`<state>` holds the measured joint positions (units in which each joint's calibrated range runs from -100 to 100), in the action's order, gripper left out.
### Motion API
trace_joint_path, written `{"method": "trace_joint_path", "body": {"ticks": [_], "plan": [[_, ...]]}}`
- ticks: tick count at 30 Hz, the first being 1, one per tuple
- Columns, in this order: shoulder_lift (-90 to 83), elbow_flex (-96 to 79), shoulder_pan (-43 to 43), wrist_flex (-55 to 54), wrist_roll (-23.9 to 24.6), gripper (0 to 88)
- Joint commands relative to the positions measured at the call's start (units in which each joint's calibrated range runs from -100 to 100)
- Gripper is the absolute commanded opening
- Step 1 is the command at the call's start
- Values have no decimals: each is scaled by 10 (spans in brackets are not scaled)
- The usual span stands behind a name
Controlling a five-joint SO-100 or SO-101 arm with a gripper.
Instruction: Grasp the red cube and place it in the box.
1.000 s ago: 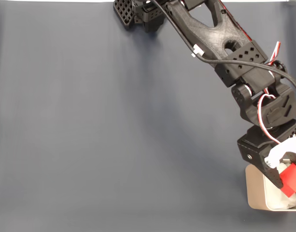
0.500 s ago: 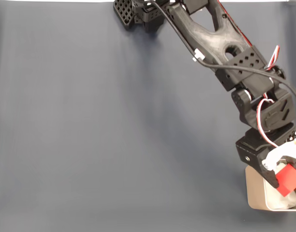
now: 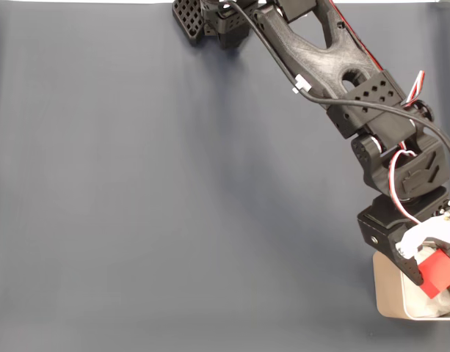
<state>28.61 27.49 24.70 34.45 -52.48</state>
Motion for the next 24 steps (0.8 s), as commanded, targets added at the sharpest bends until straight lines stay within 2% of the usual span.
{"method": "trace_joint_path", "body": {"ticks": [1,13,17,24], "plan": [[-7,37,7,2,6,137],[-8,34,10,2,7,142],[-7,31,11,3,5,256],[-8,25,11,20,-8,347]]}}
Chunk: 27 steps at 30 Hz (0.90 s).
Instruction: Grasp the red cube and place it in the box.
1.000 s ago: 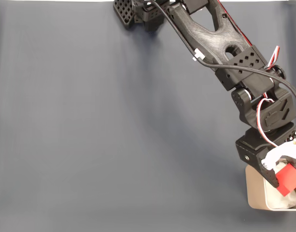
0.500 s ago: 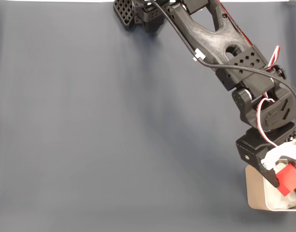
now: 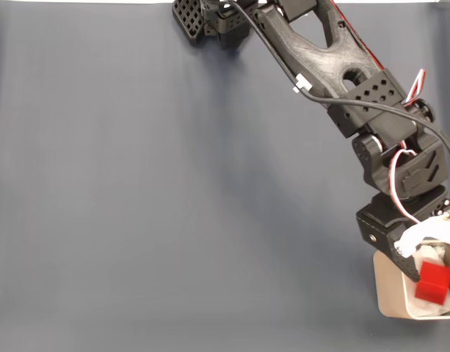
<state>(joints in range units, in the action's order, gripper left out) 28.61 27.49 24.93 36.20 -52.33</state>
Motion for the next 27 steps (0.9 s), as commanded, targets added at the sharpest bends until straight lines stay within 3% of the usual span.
{"method": "trace_joint_path", "body": {"ticks": [1,9,27], "plan": [[-8,26,9,0,-9,360],[-5,31,10,-28,5,446],[-7,26,10,-50,11,451]]}}
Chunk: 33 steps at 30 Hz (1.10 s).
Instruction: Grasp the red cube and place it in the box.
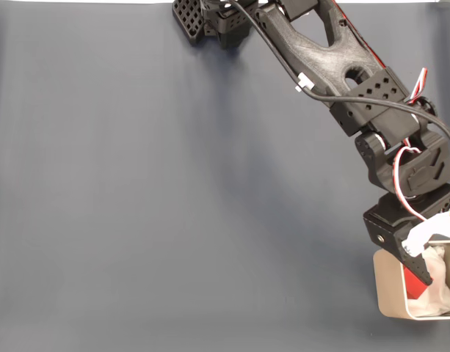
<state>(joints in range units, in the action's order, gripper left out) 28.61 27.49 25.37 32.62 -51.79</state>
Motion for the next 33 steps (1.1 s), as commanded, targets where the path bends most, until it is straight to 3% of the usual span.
{"method": "trace_joint_path", "body": {"ticks": [1,9,16,26,33], "plan": [[-7,26,6,-15,6,451],[-11,22,6,-13,6,404],[-59,-10,-8,-16,-4,8],[-266,-176,-108,-16,16,0],[-478,-431,-193,-32,19,0]]}}
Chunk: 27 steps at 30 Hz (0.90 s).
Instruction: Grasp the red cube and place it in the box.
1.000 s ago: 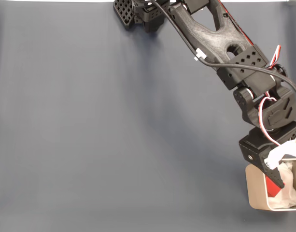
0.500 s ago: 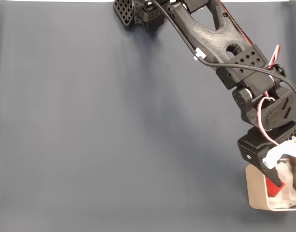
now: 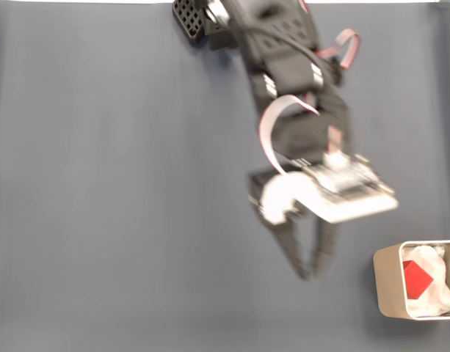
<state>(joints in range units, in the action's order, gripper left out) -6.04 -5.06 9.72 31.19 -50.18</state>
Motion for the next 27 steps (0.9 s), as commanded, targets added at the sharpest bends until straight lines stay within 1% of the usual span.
{"method": "trace_joint_path", "body": {"ticks": [1,8,16,18,20,23,27], "plan": [[-168,-151,-49,-21,3,0],[-441,-469,-95,-23,4,0],[-728,-788,-101,-15,13,0],[-791,-845,-97,12,16,0],[-847,-888,-94,68,21,0],[-892,-943,-96,125,22,0],[-918,-947,-87,220,32,0]]}}
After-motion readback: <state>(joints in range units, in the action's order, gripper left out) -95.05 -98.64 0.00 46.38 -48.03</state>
